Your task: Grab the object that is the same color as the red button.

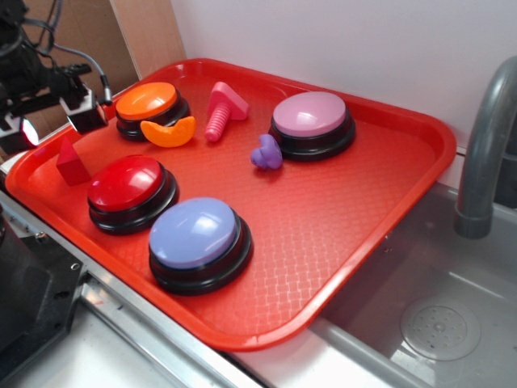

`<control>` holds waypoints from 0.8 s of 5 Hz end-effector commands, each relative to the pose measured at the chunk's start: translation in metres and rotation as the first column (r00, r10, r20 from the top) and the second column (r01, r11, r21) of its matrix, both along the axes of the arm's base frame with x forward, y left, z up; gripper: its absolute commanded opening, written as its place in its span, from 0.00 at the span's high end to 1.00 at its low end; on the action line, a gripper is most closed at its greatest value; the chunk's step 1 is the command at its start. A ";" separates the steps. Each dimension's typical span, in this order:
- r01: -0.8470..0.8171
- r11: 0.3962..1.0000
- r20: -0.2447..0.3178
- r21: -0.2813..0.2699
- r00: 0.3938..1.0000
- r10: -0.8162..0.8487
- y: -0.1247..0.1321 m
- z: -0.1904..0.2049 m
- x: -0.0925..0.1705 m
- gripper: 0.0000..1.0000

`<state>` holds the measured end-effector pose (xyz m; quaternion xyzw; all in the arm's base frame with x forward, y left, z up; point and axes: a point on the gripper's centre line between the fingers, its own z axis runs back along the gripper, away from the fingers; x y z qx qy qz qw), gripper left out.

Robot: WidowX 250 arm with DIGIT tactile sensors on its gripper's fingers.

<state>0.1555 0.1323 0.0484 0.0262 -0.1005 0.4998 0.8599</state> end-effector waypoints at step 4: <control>-0.008 1.000 -0.007 -0.015 1.000 0.008 0.007 -0.021 0.006 1.00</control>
